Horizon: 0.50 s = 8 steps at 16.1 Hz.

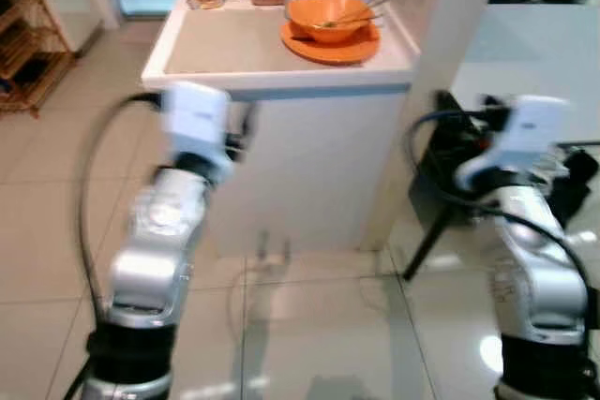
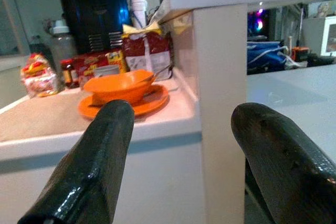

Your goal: Setting the table

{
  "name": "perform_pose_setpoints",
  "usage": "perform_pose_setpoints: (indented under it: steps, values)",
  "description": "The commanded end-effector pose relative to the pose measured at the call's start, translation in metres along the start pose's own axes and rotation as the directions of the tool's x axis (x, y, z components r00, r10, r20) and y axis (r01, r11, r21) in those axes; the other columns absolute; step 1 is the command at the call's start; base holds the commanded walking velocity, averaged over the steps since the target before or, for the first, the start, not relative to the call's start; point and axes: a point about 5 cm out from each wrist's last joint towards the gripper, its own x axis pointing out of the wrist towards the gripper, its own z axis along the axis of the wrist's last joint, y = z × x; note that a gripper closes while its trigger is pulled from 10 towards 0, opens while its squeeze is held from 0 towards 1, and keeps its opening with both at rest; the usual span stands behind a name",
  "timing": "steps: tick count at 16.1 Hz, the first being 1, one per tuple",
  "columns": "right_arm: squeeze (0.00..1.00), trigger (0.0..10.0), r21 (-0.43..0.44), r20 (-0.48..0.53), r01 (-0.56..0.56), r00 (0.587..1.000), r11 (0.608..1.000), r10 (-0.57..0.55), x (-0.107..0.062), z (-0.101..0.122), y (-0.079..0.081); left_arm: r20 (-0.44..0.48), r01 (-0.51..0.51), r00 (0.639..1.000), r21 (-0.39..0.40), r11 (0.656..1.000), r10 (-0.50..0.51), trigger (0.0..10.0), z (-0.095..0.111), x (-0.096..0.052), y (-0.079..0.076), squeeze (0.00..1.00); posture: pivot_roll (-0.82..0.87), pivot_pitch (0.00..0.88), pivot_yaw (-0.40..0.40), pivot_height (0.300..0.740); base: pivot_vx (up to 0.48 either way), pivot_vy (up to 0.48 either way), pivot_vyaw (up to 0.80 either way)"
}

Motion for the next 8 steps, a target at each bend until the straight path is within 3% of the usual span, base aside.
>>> perform_pose_setpoints:
  steps: [1,5,6,8]
  values:
    - [0.00,10.0,0.019,0.013,-0.040,0.999,0.999,0.040,0.0027,0.0044,0.0077,0.006,-0.032,0.999,0.024,0.999,0.032,10.0,0.0023,0.0003,0.0102,0.00,0.04,0.000,-0.009,0.740,0.398,0.000,0.00]
    - [0.00,10.0,0.063,0.006,-0.095,0.995,0.994,0.095,0.0047,0.0060,0.0115,0.000,-0.033,0.999,0.028,0.999,0.033,10.0,0.0011,-0.0011,0.0115,0.00,0.04,0.005,-0.009,0.740,0.397,0.000,0.00]
    - [1.00,10.0,0.097,0.006,-0.116,0.993,0.988,0.116,0.0047,0.0059,0.0135,-0.003,-0.034,0.999,0.032,0.999,0.034,10.0,0.0006,-0.0013,0.0118,0.00,0.04,0.005,-0.010,0.740,0.398,0.000,0.00]
    - [1.00,10.0,0.137,-0.004,-0.132,0.991,0.982,0.134,0.0059,0.0053,0.0159,-0.005,-0.035,0.999,0.035,0.999,0.035,10.0,0.0004,-0.0009,0.0128,0.00,0.04,0.004,-0.010,0.740,0.390,0.000,0.00]
